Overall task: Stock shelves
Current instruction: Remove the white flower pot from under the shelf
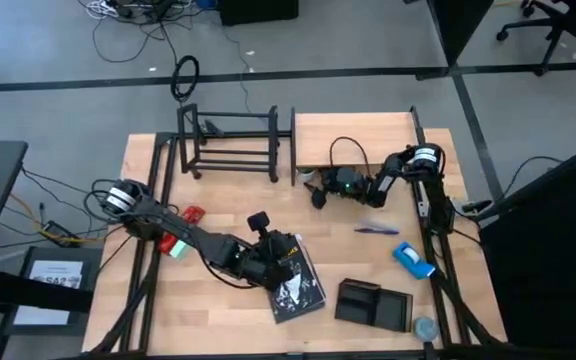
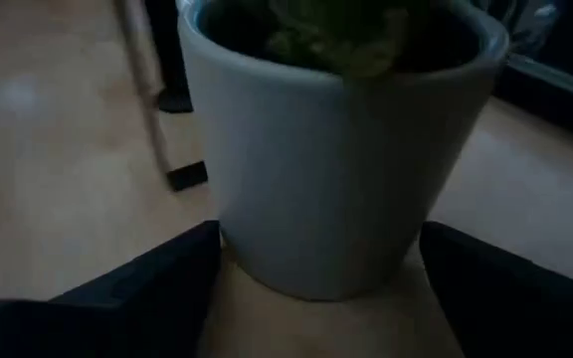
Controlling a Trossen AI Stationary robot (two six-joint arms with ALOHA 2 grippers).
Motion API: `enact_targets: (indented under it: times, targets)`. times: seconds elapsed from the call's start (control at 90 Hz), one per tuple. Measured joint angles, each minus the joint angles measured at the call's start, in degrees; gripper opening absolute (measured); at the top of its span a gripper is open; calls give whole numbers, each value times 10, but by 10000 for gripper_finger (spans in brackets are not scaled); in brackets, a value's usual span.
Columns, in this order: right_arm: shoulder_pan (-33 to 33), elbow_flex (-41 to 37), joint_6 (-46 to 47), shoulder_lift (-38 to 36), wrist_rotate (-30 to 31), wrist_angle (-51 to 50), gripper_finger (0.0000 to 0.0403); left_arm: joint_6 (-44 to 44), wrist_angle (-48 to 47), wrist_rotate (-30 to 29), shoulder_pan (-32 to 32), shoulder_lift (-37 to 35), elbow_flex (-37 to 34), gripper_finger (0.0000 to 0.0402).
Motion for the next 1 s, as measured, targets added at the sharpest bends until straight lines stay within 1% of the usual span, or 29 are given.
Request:
enact_targets:
  times: [0.178,0.467,0.6,0.7,0.789,0.9,0.956,1.0]
  targets:
    - [-12,10,-27,0,-66,1,313,0,1,4,0,0,0,0]
    - [-21,17,-39,1,-166,-2,311,1,11,4,0,0,0,0]
    - [-11,4,-32,0,-219,5,311,1,10,4,0,0,0,0]
    - [9,-8,-25,0,-257,5,311,1,10,4,0,0,0,0]
    - [31,-15,-31,-1,-255,7,311,1,9,4,0,0,0,0]
    - [60,-14,-41,-1,-220,6,311,2,1,4,0,0,0,0]
    - [72,-11,-42,-1,-199,6,311,-5,-22,4,0,0,0,0]
    - [80,-9,-43,-1,-186,7,311,-28,-56,7,-1,-3,0,0]
